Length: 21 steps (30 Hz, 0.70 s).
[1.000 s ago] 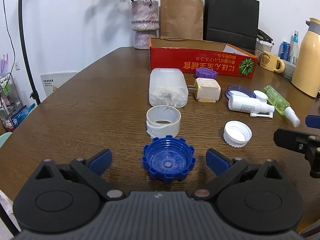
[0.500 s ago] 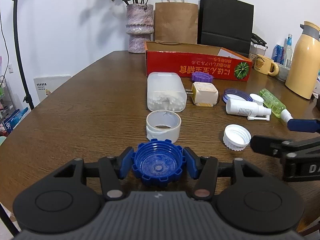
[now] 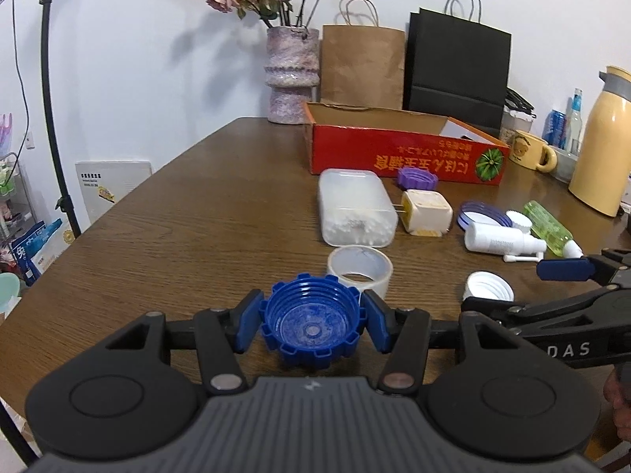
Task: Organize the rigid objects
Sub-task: 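Grasp the white ridged cap with the right gripper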
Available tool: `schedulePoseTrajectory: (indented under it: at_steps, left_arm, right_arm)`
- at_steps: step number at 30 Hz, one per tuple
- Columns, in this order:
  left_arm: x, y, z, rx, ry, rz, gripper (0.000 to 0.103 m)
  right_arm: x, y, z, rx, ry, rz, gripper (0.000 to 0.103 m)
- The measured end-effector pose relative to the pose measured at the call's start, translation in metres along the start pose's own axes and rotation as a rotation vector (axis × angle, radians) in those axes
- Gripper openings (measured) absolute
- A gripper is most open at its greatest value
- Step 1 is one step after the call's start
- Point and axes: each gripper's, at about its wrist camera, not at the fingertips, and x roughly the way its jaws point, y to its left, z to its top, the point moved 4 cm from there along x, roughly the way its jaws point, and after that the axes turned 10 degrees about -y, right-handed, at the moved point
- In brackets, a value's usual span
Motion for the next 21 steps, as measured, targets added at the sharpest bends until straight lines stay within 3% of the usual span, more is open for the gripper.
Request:
schedulePoseTrajectory:
  at_steps: [5, 7, 9, 11, 21]
  left_arm:
    - [0.002, 0.007, 0.003, -0.010, -0.006, 0.010, 0.056]
    - [0.002, 0.008, 0.004, -0.013, -0.007, 0.011, 0.056]
    - [0.003, 0.009, 0.005, -0.012, -0.009, 0.011, 0.056]
    - [0.003, 0.008, 0.006, -0.012, -0.012, 0.011, 0.056]
    - [0.005, 0.003, 0.018, -0.001, -0.032, 0.014, 0.056]
  right_arm:
    - [0.008, 0.006, 0.000, -0.005, 0.021, 0.018, 0.083]
    - [0.009, 0.008, 0.000, -0.003, 0.022, 0.031, 0.071]
    - [0.010, 0.009, 0.000, -0.002, 0.026, 0.044, 0.048]
    - [0.010, 0.010, 0.001, -0.006, 0.021, 0.056, 0.040]
    - [0.000, 0.003, 0.013, -0.008, -0.029, 0.049, 0.040]
